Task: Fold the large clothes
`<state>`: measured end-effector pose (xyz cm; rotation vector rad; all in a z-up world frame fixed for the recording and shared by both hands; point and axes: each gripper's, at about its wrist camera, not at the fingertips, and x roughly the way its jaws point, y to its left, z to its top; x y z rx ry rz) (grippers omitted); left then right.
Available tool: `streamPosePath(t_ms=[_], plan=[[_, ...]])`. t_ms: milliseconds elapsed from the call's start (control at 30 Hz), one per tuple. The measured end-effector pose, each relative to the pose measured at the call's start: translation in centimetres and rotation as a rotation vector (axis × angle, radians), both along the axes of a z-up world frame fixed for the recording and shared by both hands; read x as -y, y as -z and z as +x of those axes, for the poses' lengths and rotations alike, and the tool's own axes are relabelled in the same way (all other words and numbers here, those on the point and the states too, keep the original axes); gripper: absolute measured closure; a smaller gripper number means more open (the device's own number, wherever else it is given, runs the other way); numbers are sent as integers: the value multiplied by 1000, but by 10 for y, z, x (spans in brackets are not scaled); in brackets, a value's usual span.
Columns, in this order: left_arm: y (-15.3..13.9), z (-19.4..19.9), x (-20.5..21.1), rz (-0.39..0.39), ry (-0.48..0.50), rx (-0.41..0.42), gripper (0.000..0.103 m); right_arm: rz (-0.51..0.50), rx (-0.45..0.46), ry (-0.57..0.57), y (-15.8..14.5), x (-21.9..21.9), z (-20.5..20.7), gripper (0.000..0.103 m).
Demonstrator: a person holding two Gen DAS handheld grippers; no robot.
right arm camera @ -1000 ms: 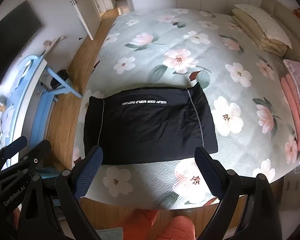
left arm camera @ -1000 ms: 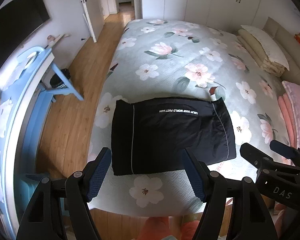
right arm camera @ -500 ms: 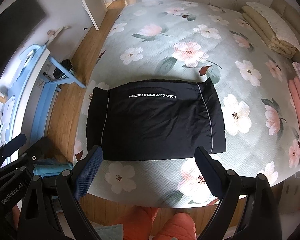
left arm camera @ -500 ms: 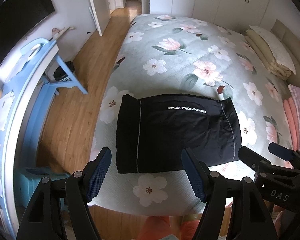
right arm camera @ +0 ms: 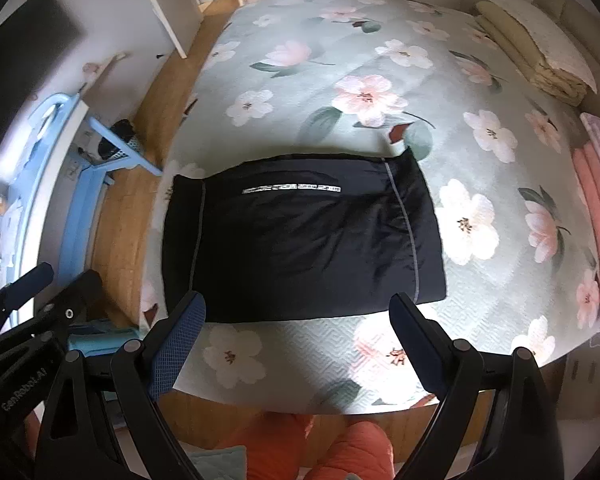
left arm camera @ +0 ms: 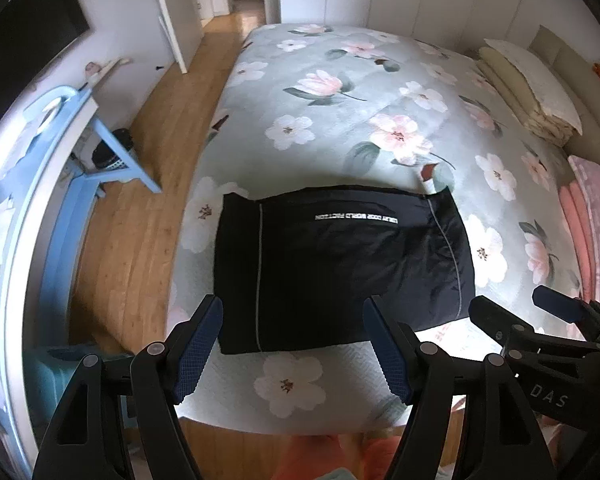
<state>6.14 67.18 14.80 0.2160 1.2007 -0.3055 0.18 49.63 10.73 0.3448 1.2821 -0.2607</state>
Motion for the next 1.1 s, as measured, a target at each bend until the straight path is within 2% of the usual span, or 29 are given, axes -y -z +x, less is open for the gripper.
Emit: streamPosePath(t_ms=[367,867,1033,1100], plan=[[3,2,21,14,58,-8,29,8,-3,39,1,13,-5,9],[8,10,19,43,41,5,29,10,-9,35,1,12,-3,9],[6,12,16,92,32,80,29,9,-15,28,4,11,-1,9],[5,15,14,77,44,71,29,8,-18,27,5,10,0,9]])
